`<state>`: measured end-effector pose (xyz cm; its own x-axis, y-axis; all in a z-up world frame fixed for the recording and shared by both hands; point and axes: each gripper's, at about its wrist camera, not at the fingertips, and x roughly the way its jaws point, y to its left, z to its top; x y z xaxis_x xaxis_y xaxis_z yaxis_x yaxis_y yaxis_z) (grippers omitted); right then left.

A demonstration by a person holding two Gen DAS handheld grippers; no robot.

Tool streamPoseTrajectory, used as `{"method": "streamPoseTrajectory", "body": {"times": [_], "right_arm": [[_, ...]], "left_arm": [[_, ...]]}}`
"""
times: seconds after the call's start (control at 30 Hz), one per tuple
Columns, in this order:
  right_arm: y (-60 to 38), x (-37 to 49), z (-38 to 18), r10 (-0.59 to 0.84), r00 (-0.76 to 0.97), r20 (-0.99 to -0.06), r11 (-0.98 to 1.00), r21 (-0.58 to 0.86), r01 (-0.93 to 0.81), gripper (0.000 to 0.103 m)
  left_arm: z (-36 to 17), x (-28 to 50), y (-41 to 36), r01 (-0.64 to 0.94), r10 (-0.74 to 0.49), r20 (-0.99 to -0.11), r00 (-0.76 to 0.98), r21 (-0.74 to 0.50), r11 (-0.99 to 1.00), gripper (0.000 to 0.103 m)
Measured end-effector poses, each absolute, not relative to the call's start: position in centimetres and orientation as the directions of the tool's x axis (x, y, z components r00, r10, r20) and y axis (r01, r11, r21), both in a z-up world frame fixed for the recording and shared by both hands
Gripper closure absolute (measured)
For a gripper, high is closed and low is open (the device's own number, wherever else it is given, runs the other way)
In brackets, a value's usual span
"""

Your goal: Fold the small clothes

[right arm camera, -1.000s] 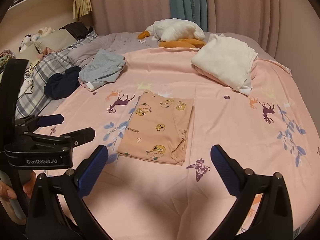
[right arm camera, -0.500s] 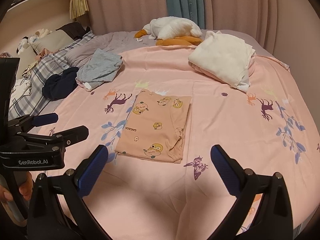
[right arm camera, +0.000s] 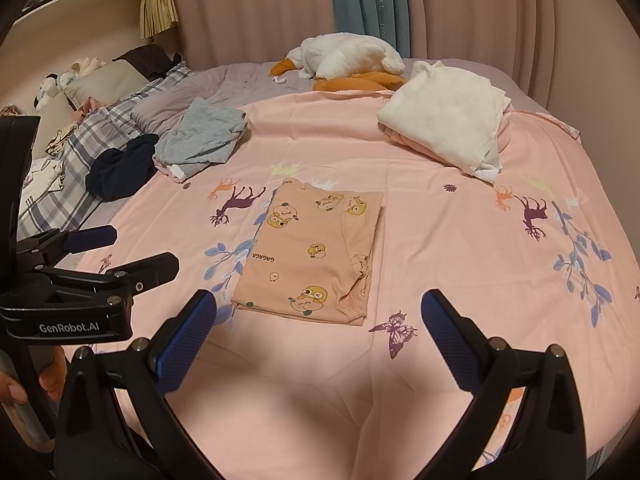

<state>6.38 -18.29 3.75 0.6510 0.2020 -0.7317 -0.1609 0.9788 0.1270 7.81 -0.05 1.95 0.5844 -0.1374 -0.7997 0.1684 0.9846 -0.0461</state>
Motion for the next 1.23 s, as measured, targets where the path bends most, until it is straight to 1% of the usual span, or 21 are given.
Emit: {"method": "streamPoseTrajectory", "body": {"times": [1.23], "right_arm": [[-18.04,6.21,3.54,0.205,0.647,-0.734,0.978,0.134,-0.158,0.000]], "left_arm": [[1.77,7.92,-0.16,0.184,-0.140,-0.805,0.576,-0.040,0.982,0.003]]}}
